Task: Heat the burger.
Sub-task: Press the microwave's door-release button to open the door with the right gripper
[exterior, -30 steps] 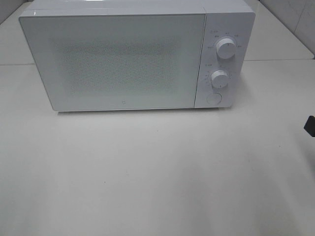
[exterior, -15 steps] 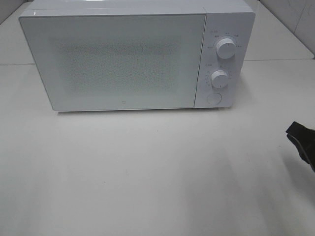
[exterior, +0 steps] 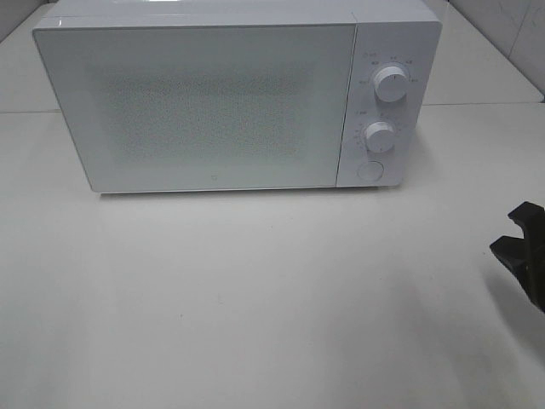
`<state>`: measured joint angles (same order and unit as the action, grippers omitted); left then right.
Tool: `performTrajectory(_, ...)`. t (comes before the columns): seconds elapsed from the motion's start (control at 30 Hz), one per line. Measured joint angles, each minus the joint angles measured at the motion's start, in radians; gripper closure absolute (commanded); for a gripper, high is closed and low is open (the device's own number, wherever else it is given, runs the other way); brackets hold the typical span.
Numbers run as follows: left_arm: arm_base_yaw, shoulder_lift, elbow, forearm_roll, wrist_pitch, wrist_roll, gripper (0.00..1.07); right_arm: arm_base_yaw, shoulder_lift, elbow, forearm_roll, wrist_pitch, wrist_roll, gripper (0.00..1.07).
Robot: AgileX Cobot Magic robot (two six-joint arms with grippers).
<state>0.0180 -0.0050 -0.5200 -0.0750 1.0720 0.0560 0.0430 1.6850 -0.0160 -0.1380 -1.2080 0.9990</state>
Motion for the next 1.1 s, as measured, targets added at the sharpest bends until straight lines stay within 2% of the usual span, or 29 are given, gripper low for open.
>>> performTrajectory(0.1, 0.0, 0.0, 0.0, 0.0, 0.0, 0.0, 0.07, 0.025, 0.0, -0.015, 0.003, 0.0, 0.015, 1.05)
performTrajectory(0.17, 0.0, 0.0, 0.0, 0.0, 0.0, 0.0, 0.07, 0.1, 0.002, -0.075, 0.015, 0.0, 0.018, 1.05)
performTrajectory(0.23, 0.0, 0.0, 0.0, 0.0, 0.0, 0.0, 0.07, 0.117, 0.002, -0.089, 0.029, 0.0, 0.018, 1.04)
performTrajectory(0.27, 0.0, 0.0, 0.0, 0.0, 0.0, 0.0, 0.07, 0.158, 0.002, -0.115, 0.058, 0.0, 0.018, 1.04)
performTrajectory(0.37, 0.0, 0.0, 0.0, 0.0, 0.0, 0.0, 0.07, 0.17, 0.002, -0.123, 0.068, 0.0, 0.019, 1.04)
performTrajectory(0.43, 0.0, 0.0, 0.0, 0.0, 0.0, 0.0, 0.07, 0.21, 0.009, -0.152, 0.094, 0.0, 0.035, 1.03)
performTrajectory(0.73, 0.0, 0.0, 0.0, 0.0, 0.0, 0.0, 0.07, 0.258, 0.083, -0.183, 0.117, 0.0, 0.095, 1.02)
performTrajectory(0.83, 0.0, 0.0, 0.0, 0.0, 0.0, 0.0, 0.07, 0.296, 0.115, -0.205, 0.174, 0.0, 0.158, 1.07)
performTrajectory(1.0, 0.0, 0.0, 0.0, 0.0, 0.0, 0.0, 0.07, 0.328, 0.151, -0.246, 0.213, 0.0, 0.211, 1.07)
performTrajectory(1.07, 0.0, 0.0, 0.0, 0.0, 0.0, 0.0, 0.07, 0.337, 0.186, -0.311, 0.228, 0.0, 0.259, 1.07)
performTrajectory(1.1, 0.0, 0.0, 0.0, 0.0, 0.0, 0.0, 0.07, 0.337, 0.186, -0.311, 0.228, 0.0, 0.259, 1.07)
